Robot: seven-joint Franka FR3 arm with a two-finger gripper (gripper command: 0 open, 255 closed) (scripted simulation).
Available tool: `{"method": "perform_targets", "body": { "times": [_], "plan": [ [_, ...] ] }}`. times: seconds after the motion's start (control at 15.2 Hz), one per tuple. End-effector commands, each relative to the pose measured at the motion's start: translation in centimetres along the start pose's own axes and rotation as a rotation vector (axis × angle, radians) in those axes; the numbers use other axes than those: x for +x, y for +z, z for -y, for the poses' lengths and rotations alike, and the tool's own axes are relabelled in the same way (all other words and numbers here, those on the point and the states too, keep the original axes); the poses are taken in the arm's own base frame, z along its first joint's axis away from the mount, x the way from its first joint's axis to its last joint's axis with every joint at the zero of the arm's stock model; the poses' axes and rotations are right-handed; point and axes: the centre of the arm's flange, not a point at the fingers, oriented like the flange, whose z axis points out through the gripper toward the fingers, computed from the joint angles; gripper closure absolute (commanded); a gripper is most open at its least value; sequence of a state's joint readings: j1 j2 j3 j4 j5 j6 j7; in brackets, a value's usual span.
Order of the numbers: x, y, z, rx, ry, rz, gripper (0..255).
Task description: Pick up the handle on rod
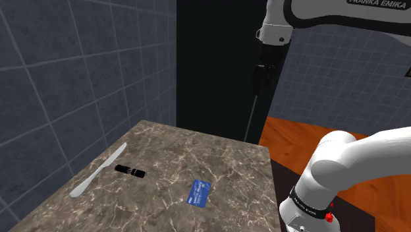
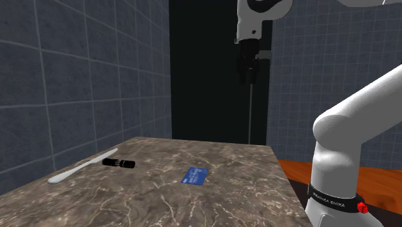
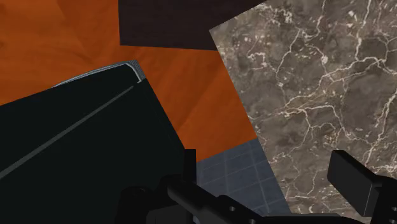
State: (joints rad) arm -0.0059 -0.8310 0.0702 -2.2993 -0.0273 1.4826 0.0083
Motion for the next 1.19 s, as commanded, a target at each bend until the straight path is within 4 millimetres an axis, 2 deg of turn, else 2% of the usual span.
{"method": "perform_targets", "body": {
  "times": [0.0,0.59,1.12],
  "plan": [
    [0.0,0.0,0.0,0.0,0.0,0.0,0],
    [7.5,3.2,9.3,0.003,-0.108,0.055,0],
    [13.1,6.3,18.3,0.007,-0.204,0.104,0]
  ]
}}
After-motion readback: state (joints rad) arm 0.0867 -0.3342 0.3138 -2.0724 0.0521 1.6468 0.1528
